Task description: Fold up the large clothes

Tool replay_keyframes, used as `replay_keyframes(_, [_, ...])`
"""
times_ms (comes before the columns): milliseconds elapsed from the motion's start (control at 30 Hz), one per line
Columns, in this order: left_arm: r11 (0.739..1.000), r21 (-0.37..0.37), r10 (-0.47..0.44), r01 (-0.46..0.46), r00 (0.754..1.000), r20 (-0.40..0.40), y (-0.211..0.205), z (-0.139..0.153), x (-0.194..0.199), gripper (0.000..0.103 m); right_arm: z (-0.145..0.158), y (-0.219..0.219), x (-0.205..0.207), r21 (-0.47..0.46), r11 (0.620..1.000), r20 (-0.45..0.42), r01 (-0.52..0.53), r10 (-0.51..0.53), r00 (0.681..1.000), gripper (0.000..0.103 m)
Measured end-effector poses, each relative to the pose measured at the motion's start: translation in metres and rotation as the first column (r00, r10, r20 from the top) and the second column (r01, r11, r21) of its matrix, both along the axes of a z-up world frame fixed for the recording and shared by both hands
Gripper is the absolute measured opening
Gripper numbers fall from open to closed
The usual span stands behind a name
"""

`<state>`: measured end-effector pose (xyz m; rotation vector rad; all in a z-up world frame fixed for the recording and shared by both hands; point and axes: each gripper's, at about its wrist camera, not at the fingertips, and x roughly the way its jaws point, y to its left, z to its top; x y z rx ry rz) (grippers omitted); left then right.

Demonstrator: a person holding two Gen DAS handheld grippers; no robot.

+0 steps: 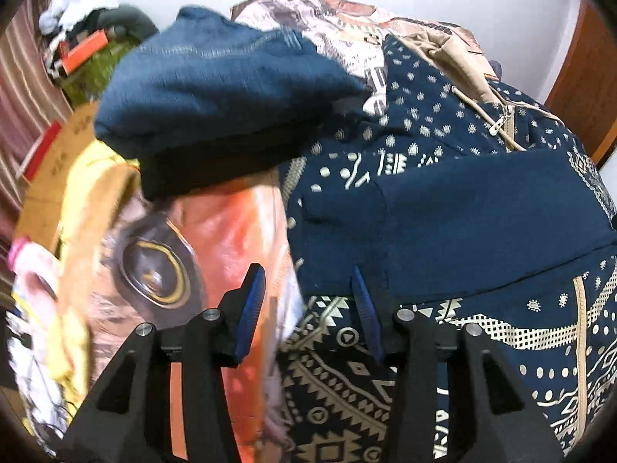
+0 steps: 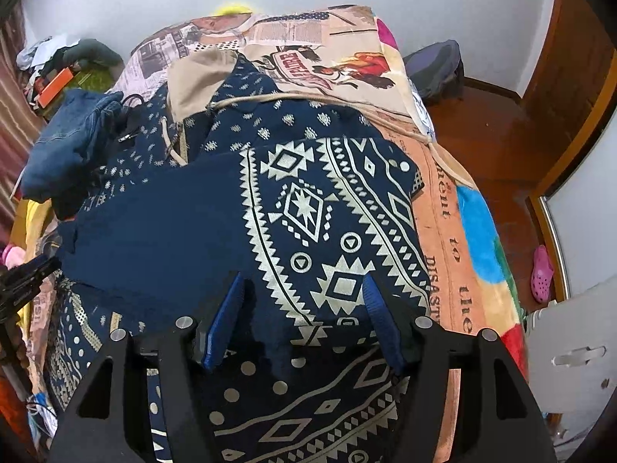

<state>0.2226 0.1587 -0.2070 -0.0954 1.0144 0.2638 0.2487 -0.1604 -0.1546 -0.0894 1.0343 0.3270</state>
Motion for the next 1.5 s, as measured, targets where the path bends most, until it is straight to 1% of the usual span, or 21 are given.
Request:
replay_keyframes(67, [1.000,0.015,-0.006,0.006,1.000,0.019,0.000,0.011,0.000,0.046,0.007,0.001,0.000,0.000,1.000,0.022,-0.003,0.003,1.000,0.060])
replay_keyframes(133, [1.000,0.025,-0.015,0.014,0.998,0.056,-0.001,0.026,0.003,0.047,0.015,0.002,0.002,0.001,1.000,0.046,-0.005,0.005,0.999,0.060])
replay_keyframes(233, [0.999,0.017,-0.040,0.038,0.993,0.109,-0.005,0.047,0.012,0.050,0.028,0.005,0.008,0.010,1.000,0.086,-0.009,0.008,0.996,0.060])
replay_keyframes(300, [0.998,0.005,-0.057,0.057,0.987,0.149,-0.008,0.061,0.024,0.050,0.037,0.007,0.014,0.020,1.000,0.111,-0.006,0.004,0.994,0.060])
replay_keyframes(367, [0.998,0.012,-0.071,0.070,0.980,0.186,-0.014,0.076,0.040,0.050,0.048,0.010,0.023,0.036,0.999,0.136,-0.004,-0.001,0.991,0.060])
replay_keyframes(467, [0.996,0.028,-0.093,0.090,0.971,0.221,-0.022,0.091,0.062,0.050,0.061,0.014,0.035,0.070,0.997,0.170,-0.012,0.000,0.985,0.060])
replay_keyframes(567, [0.993,0.045,-0.120,0.112,0.962,0.244,-0.028,0.100,0.088,0.051,0.073,0.022,0.051,0.103,0.994,0.194,-0.026,0.006,0.981,0.060])
replay_keyframes(667, [0.991,0.037,-0.134,0.129,0.957,0.257,-0.032,0.103,0.111,0.051,0.081,0.031,0.069,0.113,0.993,0.214,-0.037,0.012,0.977,0.060])
replay_keyframes(767, [0.989,0.009,-0.145,0.147,0.958,0.249,-0.034,0.100,0.140,0.051,0.082,0.041,0.094,0.124,0.991,0.219,-0.042,0.014,0.976,0.060])
replay_keyframes(833, [0.987,-0.010,-0.152,0.159,0.960,0.237,-0.033,0.096,0.156,0.051,0.079,0.046,0.110,0.141,0.989,0.207,-0.040,0.011,0.978,0.060])
replay_keyframes(900, [0.985,-0.044,-0.156,0.169,0.963,0.218,-0.032,0.089,0.178,0.051,0.073,0.051,0.126,0.152,0.988,0.187,-0.035,0.006,0.982,0.060])
replay_keyframes(1000, [0.983,-0.081,-0.147,0.164,0.971,0.188,-0.029,0.078,0.202,0.051,0.061,0.065,0.153,0.145,0.989,0.155,-0.034,0.011,0.988,0.060])
replay_keyframes(1100, [0.981,-0.118,-0.134,0.151,0.980,0.146,-0.026,0.061,0.228,0.051,0.044,0.080,0.178,0.141,0.989,0.098,-0.040,0.026,0.995,0.060])
replay_keyframes(1133, [0.978,-0.134,-0.140,0.157,0.981,0.133,-0.025,0.055,0.236,0.051,0.036,0.087,0.189,0.146,0.989,0.063,-0.037,0.028,0.998,0.060])
replay_keyframes(1267, [0.964,-0.188,-0.169,0.185,0.981,0.097,-0.024,0.036,0.258,0.051,0.017,0.104,0.209,0.165,0.985,-0.007,-0.051,0.053,0.999,0.060])
replay_keyframes(1400, [0.959,-0.236,-0.149,0.159,0.987,0.059,-0.020,0.016,0.277,0.051,-0.001,0.122,0.228,0.121,0.990,-0.049,-0.068,0.074,0.996,0.060])
replay_keyframes(1500, [0.940,-0.308,-0.138,0.145,0.989,0.045,-0.015,0.001,0.289,0.051,-0.018,0.131,0.238,0.076,0.995,-0.069,-0.063,0.069,0.995,0.060])
